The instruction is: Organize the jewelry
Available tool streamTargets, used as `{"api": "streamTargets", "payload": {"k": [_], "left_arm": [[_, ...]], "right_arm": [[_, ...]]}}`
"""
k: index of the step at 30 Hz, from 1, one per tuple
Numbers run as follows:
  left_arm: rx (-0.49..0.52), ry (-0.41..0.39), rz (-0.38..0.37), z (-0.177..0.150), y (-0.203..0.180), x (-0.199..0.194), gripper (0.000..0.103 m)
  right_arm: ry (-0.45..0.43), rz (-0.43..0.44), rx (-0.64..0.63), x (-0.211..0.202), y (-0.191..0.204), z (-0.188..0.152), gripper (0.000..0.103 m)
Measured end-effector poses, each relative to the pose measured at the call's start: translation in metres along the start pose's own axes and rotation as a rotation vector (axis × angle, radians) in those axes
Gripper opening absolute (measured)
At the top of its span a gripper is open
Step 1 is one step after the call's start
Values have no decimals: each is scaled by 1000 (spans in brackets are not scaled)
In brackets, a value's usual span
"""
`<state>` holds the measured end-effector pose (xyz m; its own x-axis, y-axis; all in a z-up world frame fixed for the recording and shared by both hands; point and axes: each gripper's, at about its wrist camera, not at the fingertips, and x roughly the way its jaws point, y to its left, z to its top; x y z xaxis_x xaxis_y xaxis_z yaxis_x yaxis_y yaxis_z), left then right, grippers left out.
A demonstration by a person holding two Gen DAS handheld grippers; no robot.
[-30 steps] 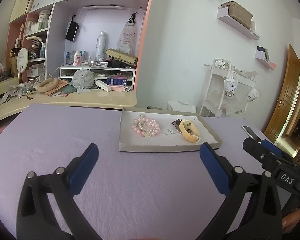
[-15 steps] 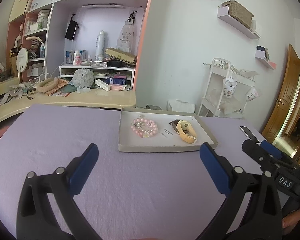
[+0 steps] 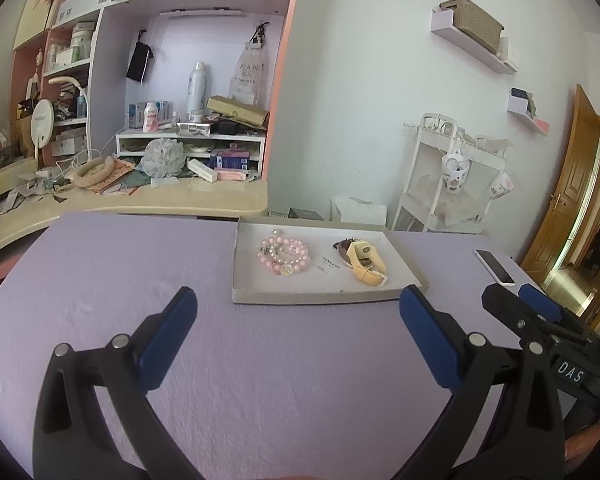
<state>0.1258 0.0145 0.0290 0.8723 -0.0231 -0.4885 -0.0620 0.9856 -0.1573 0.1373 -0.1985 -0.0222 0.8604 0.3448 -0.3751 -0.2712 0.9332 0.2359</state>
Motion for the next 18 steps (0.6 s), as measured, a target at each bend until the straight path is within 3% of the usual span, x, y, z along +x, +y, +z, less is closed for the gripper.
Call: {"api": "streamTargets", "payload": {"k": [18], "left_arm": [[7, 23, 0, 0, -1, 12, 101]], "right_arm": [[10, 9, 7, 8, -3, -1, 102]]}}
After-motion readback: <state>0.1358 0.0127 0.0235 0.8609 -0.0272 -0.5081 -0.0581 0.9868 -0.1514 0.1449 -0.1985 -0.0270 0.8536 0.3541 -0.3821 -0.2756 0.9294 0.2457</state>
